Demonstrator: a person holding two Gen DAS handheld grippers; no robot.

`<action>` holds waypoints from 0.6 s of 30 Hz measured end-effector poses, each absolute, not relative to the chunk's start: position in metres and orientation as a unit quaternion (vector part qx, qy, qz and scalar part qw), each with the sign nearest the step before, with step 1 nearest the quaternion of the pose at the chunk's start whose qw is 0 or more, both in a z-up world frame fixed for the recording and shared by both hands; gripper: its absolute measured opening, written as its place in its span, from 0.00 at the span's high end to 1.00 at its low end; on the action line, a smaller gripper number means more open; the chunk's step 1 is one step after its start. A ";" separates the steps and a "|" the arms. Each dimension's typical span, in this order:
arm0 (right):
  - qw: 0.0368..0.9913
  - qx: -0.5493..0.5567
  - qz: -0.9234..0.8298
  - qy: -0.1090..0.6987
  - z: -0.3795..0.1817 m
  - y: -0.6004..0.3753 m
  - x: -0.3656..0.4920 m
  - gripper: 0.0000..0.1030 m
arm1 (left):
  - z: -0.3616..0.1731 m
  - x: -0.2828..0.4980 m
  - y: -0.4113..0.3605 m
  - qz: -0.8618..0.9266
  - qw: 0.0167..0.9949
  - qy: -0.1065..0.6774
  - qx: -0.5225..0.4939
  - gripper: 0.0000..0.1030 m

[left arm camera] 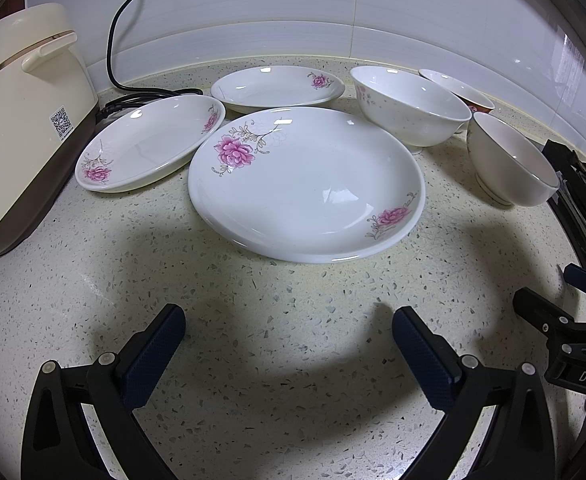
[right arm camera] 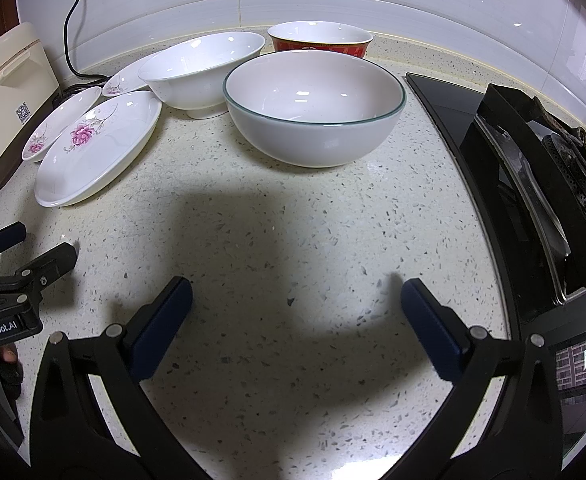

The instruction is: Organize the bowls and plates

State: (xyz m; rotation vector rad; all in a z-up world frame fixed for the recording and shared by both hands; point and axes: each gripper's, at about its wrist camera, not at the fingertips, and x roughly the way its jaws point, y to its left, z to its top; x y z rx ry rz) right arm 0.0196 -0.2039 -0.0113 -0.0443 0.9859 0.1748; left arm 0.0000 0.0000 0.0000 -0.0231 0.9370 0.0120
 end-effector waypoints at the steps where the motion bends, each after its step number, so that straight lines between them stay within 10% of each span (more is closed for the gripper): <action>1: 0.877 -0.021 0.084 0.473 -0.011 -0.204 0.020 0.00 | 0.000 0.000 0.000 0.006 0.892 0.452 -0.011 0.00; 18: 0.878 -0.018 0.076 0.473 -0.011 -0.203 0.019 0.00 | -0.001 -0.009 0.003 -0.024 0.886 0.463 0.002 0.00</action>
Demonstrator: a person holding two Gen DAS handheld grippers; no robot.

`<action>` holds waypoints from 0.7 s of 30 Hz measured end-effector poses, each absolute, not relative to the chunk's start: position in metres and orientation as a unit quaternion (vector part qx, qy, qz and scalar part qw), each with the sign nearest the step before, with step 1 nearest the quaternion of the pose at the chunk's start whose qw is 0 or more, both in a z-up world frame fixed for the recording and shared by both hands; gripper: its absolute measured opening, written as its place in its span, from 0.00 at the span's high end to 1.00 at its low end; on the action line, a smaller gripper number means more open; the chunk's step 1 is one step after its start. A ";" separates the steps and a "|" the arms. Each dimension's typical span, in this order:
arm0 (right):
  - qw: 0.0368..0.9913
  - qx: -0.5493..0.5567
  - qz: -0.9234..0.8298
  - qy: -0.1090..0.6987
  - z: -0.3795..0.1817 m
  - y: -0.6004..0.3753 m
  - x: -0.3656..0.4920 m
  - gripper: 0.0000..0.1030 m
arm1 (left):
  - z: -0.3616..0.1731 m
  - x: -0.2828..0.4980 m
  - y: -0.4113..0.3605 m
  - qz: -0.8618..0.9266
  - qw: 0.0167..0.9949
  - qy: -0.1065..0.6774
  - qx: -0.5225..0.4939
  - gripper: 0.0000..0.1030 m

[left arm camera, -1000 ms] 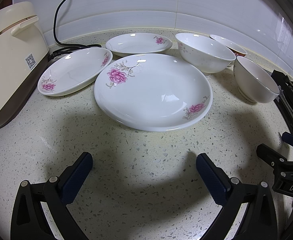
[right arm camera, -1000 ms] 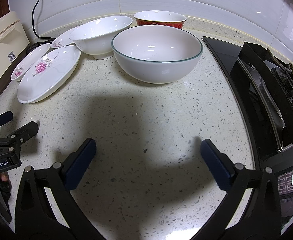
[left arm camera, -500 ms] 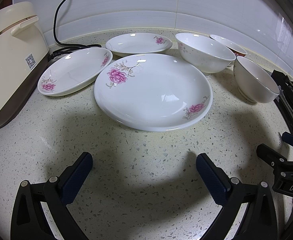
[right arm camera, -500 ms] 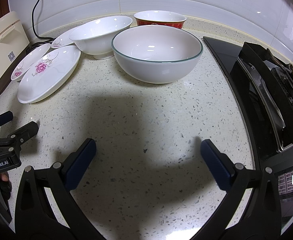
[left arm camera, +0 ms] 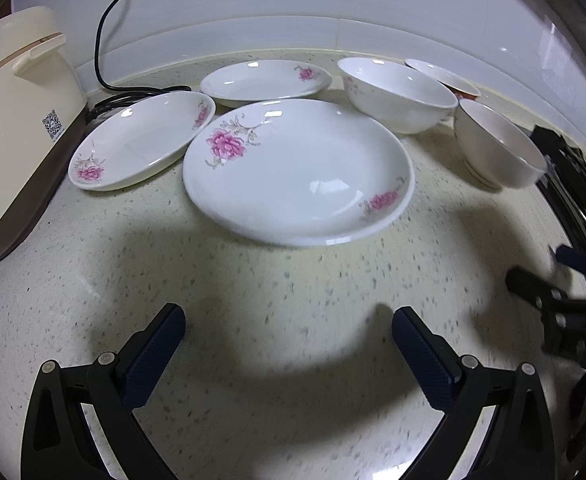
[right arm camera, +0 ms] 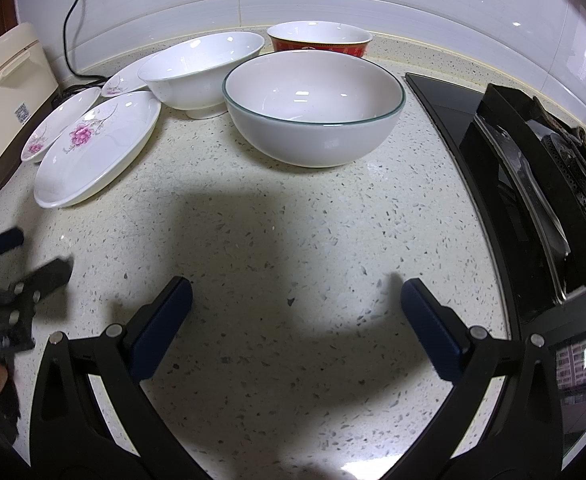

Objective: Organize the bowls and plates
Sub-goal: 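Close the left tool on the large pink-flower plate rim while the right tool grips it too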

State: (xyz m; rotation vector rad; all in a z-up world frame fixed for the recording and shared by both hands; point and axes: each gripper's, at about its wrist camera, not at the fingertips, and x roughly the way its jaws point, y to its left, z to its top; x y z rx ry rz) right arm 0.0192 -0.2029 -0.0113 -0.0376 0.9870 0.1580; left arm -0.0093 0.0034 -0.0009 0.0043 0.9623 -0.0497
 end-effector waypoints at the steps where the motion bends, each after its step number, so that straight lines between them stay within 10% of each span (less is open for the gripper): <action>1: 0.878 -0.016 0.073 0.473 -0.011 -0.203 0.018 0.00 | 0.000 -0.013 0.006 -0.029 0.886 0.462 0.000 0.00; 21: 0.853 0.069 0.216 0.470 0.010 -0.137 0.046 0.00 | 0.012 0.020 0.105 0.033 0.887 0.433 -0.161 0.00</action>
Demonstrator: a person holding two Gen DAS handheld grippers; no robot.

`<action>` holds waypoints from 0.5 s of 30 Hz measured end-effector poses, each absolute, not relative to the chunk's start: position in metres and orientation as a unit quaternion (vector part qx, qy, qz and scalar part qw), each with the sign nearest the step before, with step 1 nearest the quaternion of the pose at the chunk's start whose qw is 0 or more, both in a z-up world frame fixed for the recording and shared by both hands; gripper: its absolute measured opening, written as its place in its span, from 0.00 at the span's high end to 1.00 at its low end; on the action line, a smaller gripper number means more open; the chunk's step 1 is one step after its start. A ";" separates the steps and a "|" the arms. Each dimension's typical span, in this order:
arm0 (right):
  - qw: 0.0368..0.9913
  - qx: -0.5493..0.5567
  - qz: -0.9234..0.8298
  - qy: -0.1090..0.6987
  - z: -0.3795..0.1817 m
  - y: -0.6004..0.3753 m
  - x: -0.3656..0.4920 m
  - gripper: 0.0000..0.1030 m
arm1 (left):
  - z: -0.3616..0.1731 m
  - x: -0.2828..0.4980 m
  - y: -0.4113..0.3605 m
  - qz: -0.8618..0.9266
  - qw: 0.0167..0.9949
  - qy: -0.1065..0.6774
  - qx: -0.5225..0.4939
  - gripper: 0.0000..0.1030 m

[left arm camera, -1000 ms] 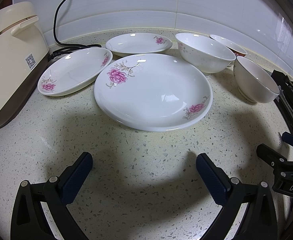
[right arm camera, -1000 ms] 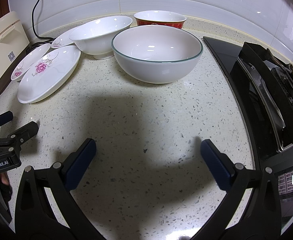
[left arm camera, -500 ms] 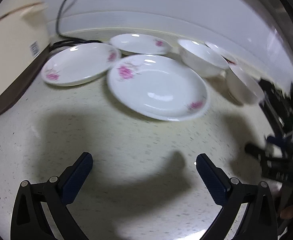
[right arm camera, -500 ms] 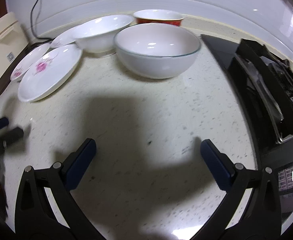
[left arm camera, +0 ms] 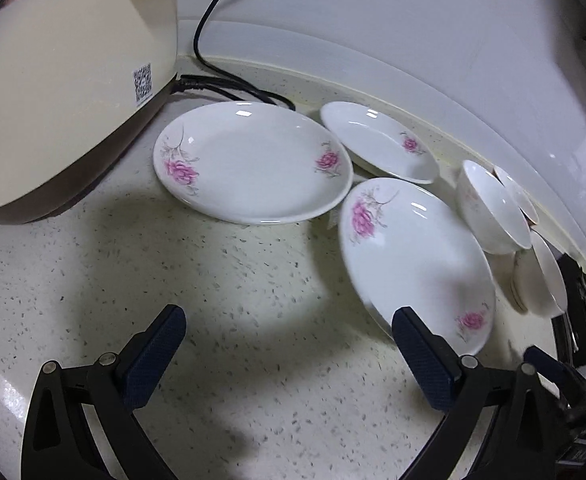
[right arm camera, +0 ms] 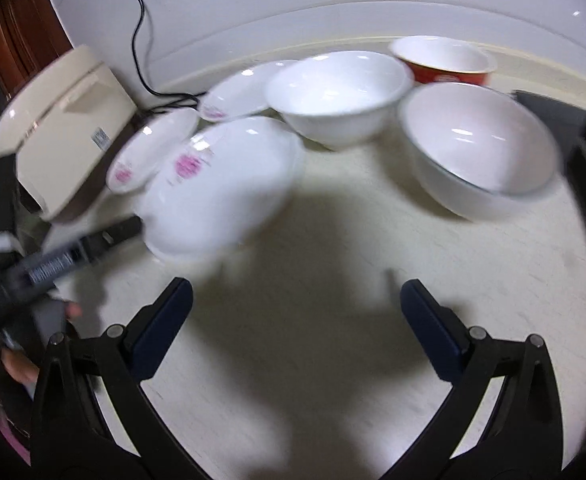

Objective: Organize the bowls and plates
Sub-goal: 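Close the left tool on the large pink-flower plate rim while the right tool grips it too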

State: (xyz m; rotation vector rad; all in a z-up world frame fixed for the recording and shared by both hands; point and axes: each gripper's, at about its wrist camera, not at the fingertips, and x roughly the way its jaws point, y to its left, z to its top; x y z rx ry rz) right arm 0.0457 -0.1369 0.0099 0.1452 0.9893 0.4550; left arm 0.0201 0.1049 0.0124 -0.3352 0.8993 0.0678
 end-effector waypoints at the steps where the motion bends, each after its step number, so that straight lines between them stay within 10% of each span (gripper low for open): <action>1: 0.856 0.065 0.213 0.467 0.011 -0.130 0.052 0.00 | 0.011 0.021 0.106 0.031 0.887 0.431 -0.164 0.00; 8: 0.855 0.073 0.212 0.467 0.006 -0.100 0.092 0.04 | 0.009 0.033 0.100 0.023 0.891 0.426 -0.152 0.00; 15: 0.831 0.133 0.261 0.473 -0.001 -0.104 0.110 0.34 | 0.008 0.048 0.097 0.069 0.890 0.423 -0.157 0.05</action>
